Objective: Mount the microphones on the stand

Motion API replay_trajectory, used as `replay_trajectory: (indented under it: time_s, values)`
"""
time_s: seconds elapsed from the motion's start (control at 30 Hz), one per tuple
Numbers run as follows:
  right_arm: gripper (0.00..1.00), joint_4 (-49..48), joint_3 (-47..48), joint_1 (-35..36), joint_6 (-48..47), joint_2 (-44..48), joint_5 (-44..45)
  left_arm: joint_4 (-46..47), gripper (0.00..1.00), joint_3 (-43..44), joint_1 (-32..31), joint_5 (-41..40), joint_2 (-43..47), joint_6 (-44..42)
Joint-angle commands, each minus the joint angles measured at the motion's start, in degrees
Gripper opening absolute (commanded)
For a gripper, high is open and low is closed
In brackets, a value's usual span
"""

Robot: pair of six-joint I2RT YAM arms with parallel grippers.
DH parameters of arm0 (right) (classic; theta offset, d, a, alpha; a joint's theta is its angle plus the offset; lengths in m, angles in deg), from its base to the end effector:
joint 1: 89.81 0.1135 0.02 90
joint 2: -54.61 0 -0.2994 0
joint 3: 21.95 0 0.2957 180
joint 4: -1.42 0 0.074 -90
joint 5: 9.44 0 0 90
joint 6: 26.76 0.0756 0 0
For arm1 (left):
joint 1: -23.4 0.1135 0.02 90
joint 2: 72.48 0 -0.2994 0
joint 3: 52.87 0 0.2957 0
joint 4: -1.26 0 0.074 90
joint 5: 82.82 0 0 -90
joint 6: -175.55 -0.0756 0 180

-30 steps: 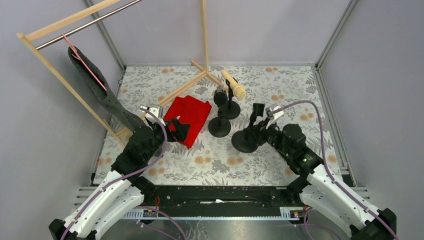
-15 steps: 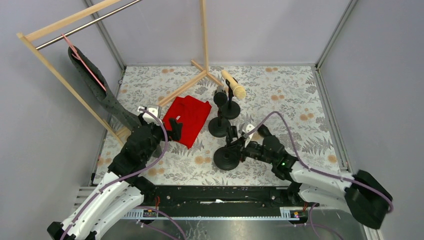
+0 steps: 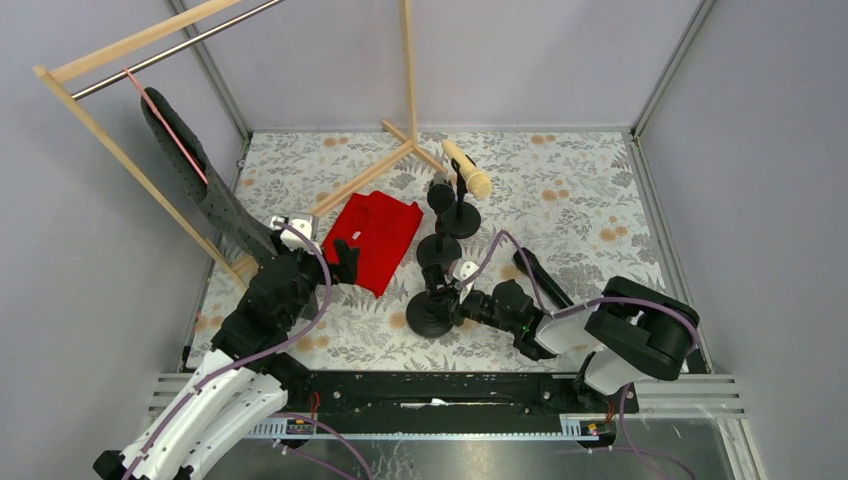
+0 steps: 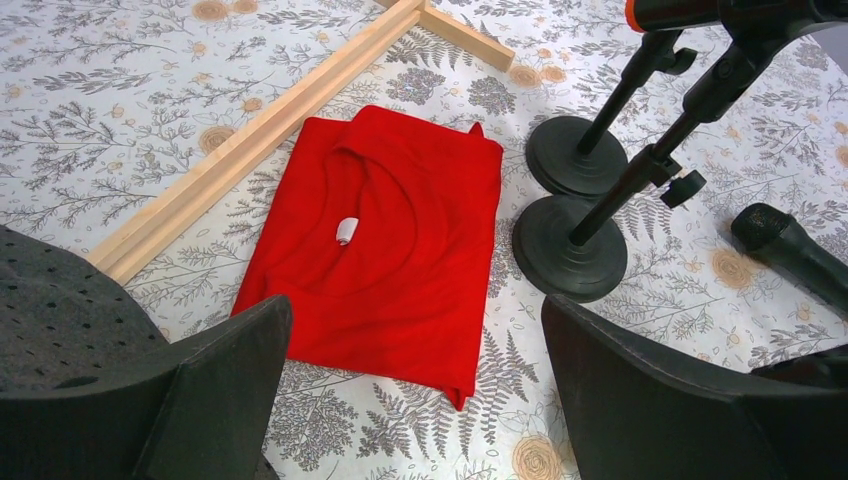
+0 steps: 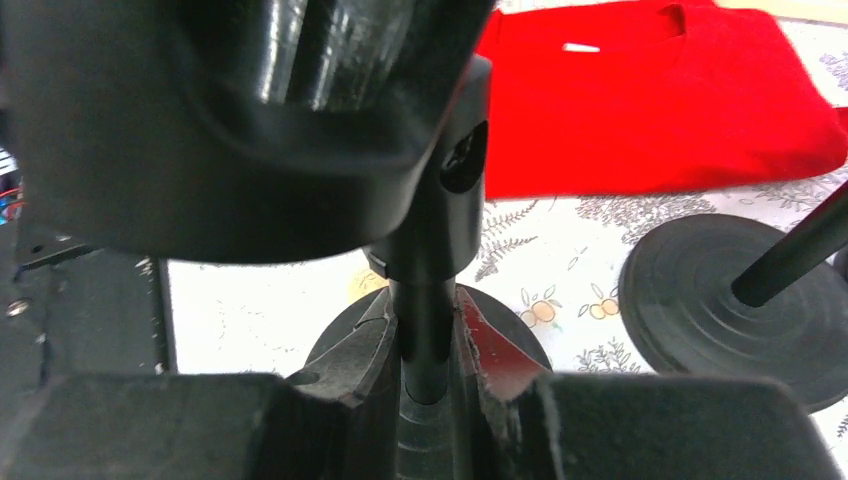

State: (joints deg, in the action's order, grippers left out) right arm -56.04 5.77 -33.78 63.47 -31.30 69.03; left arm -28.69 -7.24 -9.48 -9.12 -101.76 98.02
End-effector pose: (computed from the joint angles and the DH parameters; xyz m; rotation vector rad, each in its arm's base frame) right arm 0.1565 0.2594 0.1590 -0.9191 1.3838 0.9167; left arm 0.1669 -0.0826 0.3087 0.1191 1.8051 -0.3078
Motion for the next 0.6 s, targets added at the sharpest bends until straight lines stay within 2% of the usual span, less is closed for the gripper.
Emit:
replay_trajectory:
  time_s: [0.0, 0.13, 0.27, 0.37, 0.43, 0.57]
  values:
    - [0.29, -17.4, 2.8, 0.9, -3.0, -3.2, 5.4, 1.3, 0.99, 0.3, 0.3, -1.1, 0.3, -0.6]
    - [0.46, -18.6, 2.1, 0.9, -2.7, -5.8, 5.6, 1.3, 0.99, 0.3, 0.3, -1.1, -0.2, -1.0]
    - [0.55, -20.3, -0.2, 0.9, -2.6, -6.6, 5.9, 1.3, 0.99, 0.3, 0.3, -1.2, -0.4, -1.3]
    - [0.58, -20.1, -3.0, 0.9, -1.7, -1.9, 6.3, 1.3, 0.99, 0.3, 0.3, -1.0, -0.4, -1.6]
    - [0.60, -15.0, -4.3, 0.9, -2.2, 3.8, 5.3, 1.3, 0.99, 0.3, 0.3, -1.1, -0.4, -1.6]
    - [0.66, 9.2, -3.6, 0.9, -5.6, 18.8, 3.9, 1.2, 0.99, 0.3, 0.2, -0.3, -0.7, -1.8]
